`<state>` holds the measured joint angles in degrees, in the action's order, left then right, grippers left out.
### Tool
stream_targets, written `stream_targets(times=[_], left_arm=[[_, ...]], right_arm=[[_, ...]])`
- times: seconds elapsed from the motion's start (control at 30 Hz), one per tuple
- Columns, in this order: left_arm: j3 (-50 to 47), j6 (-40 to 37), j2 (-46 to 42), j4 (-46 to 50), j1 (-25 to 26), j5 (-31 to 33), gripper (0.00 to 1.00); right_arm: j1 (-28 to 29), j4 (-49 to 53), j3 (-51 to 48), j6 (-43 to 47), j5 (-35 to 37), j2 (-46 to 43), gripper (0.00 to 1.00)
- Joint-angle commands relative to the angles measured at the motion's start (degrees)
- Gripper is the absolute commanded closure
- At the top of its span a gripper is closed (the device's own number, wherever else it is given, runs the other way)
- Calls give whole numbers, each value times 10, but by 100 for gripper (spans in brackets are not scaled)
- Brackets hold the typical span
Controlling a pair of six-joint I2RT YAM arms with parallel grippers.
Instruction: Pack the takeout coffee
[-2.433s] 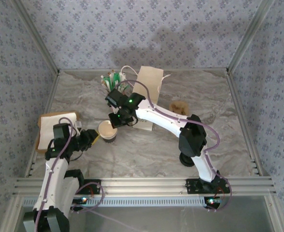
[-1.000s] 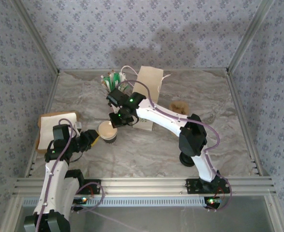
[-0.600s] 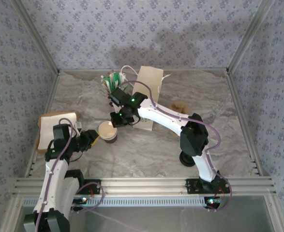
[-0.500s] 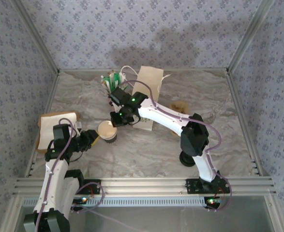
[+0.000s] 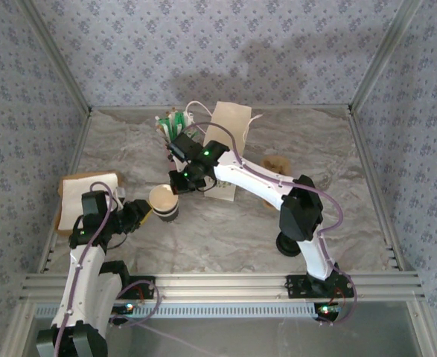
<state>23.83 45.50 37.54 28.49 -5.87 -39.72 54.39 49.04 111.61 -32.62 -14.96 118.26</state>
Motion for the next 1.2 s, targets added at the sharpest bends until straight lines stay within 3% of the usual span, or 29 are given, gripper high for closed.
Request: stream_targets(times=[0.0, 0.53, 0.67, 0.77, 0.87, 1.0, 1.17], left_arm=[[8, -12, -9, 10, 3, 1, 68], [82, -26, -39, 86, 3, 31, 44], [112, -36, -47, 116, 3, 37, 26], [143, -47, -53, 145, 5, 43, 4], [167, -48, -53, 158, 14, 48, 0], [189, -25, -46, 147, 69, 89, 0], [195, 23, -11, 91, 226, 212, 1]], right_arm=[[0, 6, 6, -8, 9, -36, 100], [17, 45, 29, 15, 63, -124, 100], [26, 64, 14, 28, 86, -160, 100], [29, 64, -29, 32, 94, -207, 100], [29, 57, -88, 30, 96, -259, 100], [26, 49, -174, 31, 106, -332, 100], [7, 42, -295, 24, 108, -415, 100]])
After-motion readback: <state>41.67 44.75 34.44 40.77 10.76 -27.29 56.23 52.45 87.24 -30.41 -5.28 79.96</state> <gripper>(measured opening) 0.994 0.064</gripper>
